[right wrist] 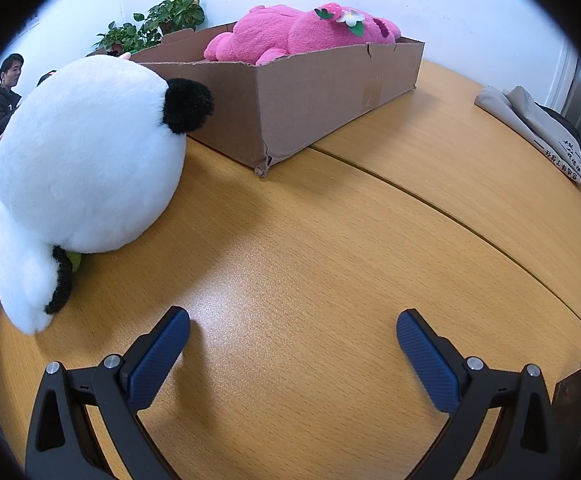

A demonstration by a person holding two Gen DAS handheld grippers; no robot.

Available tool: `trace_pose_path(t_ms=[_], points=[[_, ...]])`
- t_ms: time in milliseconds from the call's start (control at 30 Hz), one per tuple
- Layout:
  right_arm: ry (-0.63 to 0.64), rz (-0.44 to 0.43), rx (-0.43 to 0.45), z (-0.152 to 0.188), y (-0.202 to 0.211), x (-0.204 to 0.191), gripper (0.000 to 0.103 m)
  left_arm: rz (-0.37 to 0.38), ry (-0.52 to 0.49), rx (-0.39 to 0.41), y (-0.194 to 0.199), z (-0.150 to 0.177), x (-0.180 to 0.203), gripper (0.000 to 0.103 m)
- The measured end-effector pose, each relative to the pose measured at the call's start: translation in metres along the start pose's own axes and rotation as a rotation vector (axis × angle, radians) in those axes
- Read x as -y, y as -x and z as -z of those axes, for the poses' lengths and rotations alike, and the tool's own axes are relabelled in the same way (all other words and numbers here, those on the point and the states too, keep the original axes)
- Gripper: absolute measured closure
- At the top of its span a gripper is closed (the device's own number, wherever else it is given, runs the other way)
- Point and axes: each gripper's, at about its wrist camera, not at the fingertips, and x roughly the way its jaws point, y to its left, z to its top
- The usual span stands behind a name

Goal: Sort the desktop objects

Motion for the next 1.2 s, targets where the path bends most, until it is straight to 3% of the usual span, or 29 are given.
trace_pose_path(t_ms=[1200], points=[[0.000,0.000,0.000,0.0001,-0.0011,-0.0014,0.000,0.000,0.000,0.000,0.0029,0.0031,0.0009,0.000]])
